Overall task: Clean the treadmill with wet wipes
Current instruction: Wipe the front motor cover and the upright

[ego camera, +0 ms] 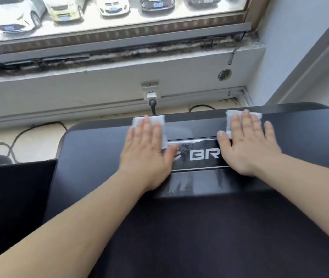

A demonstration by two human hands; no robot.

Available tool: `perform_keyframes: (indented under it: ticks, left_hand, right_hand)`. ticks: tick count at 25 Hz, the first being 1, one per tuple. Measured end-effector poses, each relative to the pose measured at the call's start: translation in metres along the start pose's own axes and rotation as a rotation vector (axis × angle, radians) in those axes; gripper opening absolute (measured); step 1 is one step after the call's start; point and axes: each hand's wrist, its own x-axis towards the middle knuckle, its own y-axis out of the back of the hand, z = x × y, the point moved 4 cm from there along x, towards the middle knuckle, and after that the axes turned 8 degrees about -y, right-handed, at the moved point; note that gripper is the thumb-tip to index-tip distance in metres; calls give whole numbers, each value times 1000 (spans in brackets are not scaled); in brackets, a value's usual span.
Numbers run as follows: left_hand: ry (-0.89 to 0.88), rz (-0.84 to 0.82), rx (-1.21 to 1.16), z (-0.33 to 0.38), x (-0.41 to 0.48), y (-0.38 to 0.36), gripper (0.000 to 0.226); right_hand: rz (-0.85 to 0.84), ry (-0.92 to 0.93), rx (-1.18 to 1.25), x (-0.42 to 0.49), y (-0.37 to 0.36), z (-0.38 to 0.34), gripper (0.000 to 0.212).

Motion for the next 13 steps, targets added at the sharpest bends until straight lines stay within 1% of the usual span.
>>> perform_keyframes:
  ticks: [2,3,4,5,6,7,9,10,11,12,13]
  left_hand:
    - [186,-14,-22,-39,-22,-2,89]
    - [245,-22,-35,-50,-30,-3,91]
    - [268,-27,-40,-52,-33,-3,92]
    - [243,-17,-38,-47,-29,-2,92]
    - [163,-5,-34,-34,-21,-1,89]
    - [40,4,-34,-19,-12,-1,83]
    - [-183,-3,-44,-1,0,1,68]
    - [-236,-9,-38,-7,3,4,64]
    - [-224,-6,-25,-21,3,5,64]
    - [-152,7,-16,-42,-1,4,66]
    - [-41,35,-13,-64,-6,1,70]
  right_hand:
    - [-9,-62,16,1,3,-3,89]
    - [-11,-62,27,-2,4,-12,94]
    - [-6,-18,32,-7,3,-28,97]
    - [18,71,34,-16,0,-49,97]
    - [44,182,39,-26,-5,-72,94]
    - [65,285,63,-37,-11,-92,89]
    - [94,412,110,-46,-18,-110,81]
    - [125,448,95,-45,-17,-109,82]
    - [159,473,58,-41,-16,-102,85]
    - [178,470,16,-34,-13,-94,87]
    - [177,439,-22,-27,-10,-86,89]
